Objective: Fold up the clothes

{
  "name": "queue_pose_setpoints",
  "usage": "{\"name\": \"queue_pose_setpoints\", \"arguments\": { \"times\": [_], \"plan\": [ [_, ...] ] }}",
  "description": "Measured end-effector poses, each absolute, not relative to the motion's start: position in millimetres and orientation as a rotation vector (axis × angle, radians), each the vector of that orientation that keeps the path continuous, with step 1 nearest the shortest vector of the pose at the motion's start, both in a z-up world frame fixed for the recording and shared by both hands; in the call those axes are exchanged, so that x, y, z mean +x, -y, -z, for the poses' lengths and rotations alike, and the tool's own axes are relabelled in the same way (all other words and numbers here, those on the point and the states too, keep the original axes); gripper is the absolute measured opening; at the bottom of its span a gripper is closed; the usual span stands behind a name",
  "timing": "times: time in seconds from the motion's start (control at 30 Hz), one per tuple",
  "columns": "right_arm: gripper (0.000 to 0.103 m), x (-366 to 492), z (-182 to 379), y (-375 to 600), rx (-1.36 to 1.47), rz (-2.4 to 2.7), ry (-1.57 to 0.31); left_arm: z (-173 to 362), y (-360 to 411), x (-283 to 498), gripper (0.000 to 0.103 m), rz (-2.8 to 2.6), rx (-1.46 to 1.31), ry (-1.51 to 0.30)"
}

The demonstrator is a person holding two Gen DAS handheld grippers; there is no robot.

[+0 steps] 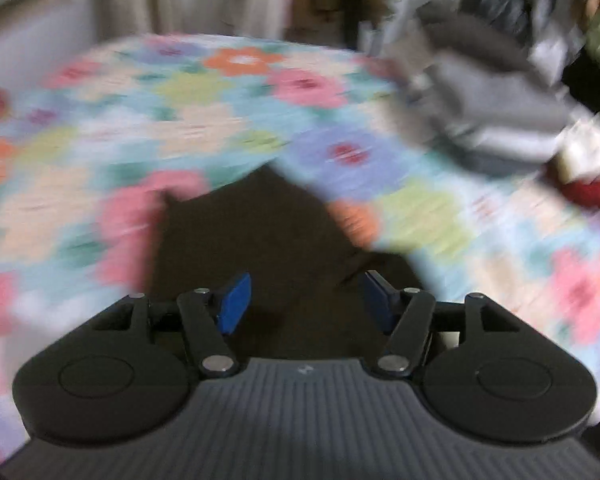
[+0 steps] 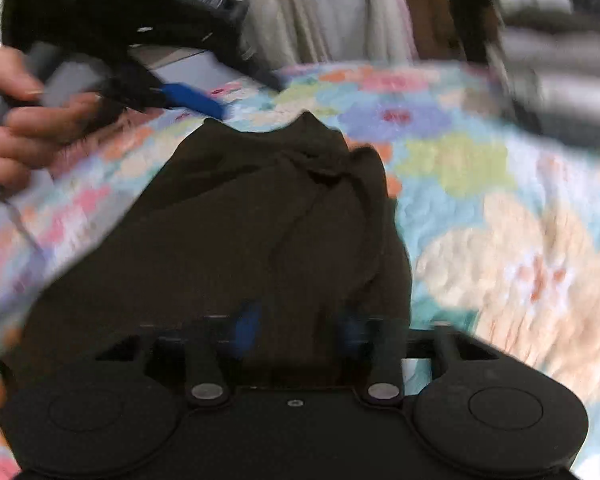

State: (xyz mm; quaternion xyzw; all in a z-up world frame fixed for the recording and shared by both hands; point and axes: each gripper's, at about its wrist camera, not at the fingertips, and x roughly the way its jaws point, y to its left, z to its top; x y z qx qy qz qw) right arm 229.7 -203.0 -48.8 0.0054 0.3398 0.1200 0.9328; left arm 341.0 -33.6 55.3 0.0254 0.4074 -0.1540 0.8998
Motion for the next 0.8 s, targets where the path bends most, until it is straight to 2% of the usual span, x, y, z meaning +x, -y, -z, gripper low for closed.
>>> {"name": "queue_pose_setpoints", "arguments": {
  "times": [0.07,0.17,0.23,0.27,0.33,0.4,0.47,0.57,0.77,0.8],
  "plan": [
    [0.005,227,48,200,-0.054,-0.188,-0.682,-49,12,312,0.061,0.250,0.063,-0.853],
    [0.003,228,47,214,0.000,-0.109,-0.710,-30,-24,271,0.062,0.148,-0.005,-0.908],
    [0.007,225,44,225,0.088,-0.111,-0.714,-17,-41,247,0.062,0.073,-0.005,-0.930],
    [0.014,222,42,228,0.131,-0.132,-0.710,-10,-49,234,0.062,0.053,-0.006,-0.939],
    [0.020,216,37,235,0.217,-0.178,-0.701,1,-60,217,0.062,0.059,-0.039,-0.955],
    [0.038,211,33,238,0.277,-0.238,-0.666,15,-68,207,0.062,0.081,-0.082,-0.992],
    [0.041,208,29,235,0.295,-0.296,-0.631,30,-75,206,0.066,0.063,-0.105,-1.033],
    [0.054,205,29,219,0.247,-0.302,-0.617,26,-84,213,0.068,0.084,-0.153,-1.022],
    [0.051,236,49,182,0.041,-0.279,-0.710,32,-100,216,0.068,0.090,-0.221,-1.015],
    [0.030,235,49,179,0.018,-0.295,-0.711,32,-103,217,0.068,0.097,-0.232,-1.015]
  ]
}}
